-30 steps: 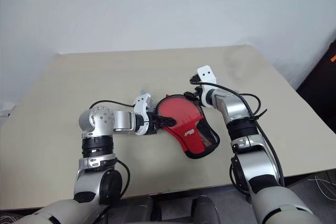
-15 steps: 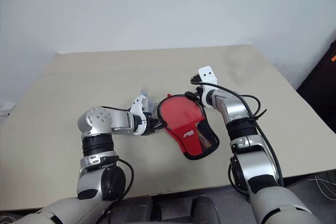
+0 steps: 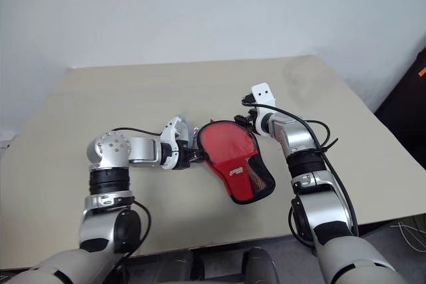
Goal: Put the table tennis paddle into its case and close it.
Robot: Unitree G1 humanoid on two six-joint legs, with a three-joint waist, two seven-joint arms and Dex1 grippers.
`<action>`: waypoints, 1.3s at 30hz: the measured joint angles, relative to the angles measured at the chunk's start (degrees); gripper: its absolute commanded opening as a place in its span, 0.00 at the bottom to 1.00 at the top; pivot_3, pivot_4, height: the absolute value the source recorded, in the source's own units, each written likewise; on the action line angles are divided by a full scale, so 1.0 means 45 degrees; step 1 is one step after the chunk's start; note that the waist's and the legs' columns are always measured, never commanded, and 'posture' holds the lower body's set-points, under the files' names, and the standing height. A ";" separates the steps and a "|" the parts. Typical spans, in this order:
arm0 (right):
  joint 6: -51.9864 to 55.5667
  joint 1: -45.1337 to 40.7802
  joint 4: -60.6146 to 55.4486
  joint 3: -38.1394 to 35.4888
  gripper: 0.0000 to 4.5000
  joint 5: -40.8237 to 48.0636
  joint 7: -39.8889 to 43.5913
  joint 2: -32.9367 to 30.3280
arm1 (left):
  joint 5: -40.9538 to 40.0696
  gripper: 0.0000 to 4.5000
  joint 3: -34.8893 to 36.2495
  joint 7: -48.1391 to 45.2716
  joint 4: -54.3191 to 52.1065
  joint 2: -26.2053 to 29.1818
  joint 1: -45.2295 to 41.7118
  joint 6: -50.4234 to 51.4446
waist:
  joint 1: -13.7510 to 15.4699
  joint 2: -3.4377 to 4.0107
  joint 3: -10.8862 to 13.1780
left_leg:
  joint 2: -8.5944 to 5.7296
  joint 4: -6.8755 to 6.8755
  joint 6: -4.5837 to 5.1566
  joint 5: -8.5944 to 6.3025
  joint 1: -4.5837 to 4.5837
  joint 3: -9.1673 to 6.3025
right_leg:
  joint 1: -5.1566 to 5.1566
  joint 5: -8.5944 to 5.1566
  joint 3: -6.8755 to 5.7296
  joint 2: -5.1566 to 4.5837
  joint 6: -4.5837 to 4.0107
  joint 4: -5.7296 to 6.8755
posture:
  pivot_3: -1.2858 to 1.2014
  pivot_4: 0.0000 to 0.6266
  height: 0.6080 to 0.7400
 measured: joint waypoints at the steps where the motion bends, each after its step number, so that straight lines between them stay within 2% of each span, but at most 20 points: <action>1: -0.0051 -0.0040 0.0069 -0.0024 0.67 -0.0001 -0.0004 0.0009 | -0.0461 0.00 -0.0044 0.0219 0.0061 0.0227 0.0109 -0.0001 | -0.0011 -0.0001 0.0001 | 0.0000 -0.0002 -0.0001 0.0000 0.0000 0.0000 | 0.0001 0.0000 -0.0002 0.0001 0.0000 0.0000 | 0.52 0.00 0.61; 15: -0.0268 -0.0111 0.0505 -0.0014 0.67 -0.0016 0.0173 0.0163 | -0.7826 0.00 -0.0605 0.4518 -0.0386 0.2617 0.2641 -0.0075 | -0.0031 -0.0004 0.0000 | 0.0010 -0.0008 -0.0028 -0.0015 0.0011 -0.0004 | -0.0001 0.0000 0.0003 0.0002 -0.0001 -0.0001 | 0.52 0.00 0.61; 22: -0.0419 -0.0160 0.0678 0.0084 0.67 -0.0023 0.0259 0.0282 | -1.0847 0.00 -0.1196 0.6290 -0.0492 0.3849 0.3058 -0.0142 | -0.0026 -0.0006 -0.0001 | 0.0010 -0.0009 -0.0037 -0.0018 0.0011 0.0002 | -0.0002 0.0000 0.0003 0.0005 -0.0002 0.0000 | 0.52 0.00 0.61; 32: -0.0470 -0.0406 0.0928 0.0129 0.67 -0.0031 0.0307 0.0413 | -1.4824 0.00 -0.4268 0.6663 -0.1027 0.6934 0.3852 -0.1800 | -0.0009 -0.0007 -0.0001 | 0.0013 -0.0019 -0.0053 -0.0027 0.0009 0.0011 | -0.0012 -0.0003 0.0007 0.0003 -0.0007 -0.0009 | 0.52 0.00 0.61; 39: -0.0471 -0.0418 0.0949 0.0154 0.67 -0.0039 0.0403 0.0429 | -1.4944 0.00 -0.5392 0.4483 -0.1806 0.8203 0.3978 -0.1969 | 0.0071 -0.0005 0.0000 | 0.0009 -0.0028 -0.0059 -0.0028 0.0006 0.0059 | -0.0012 -0.0006 0.0000 0.0008 -0.0011 -0.0016 | 0.52 0.00 0.61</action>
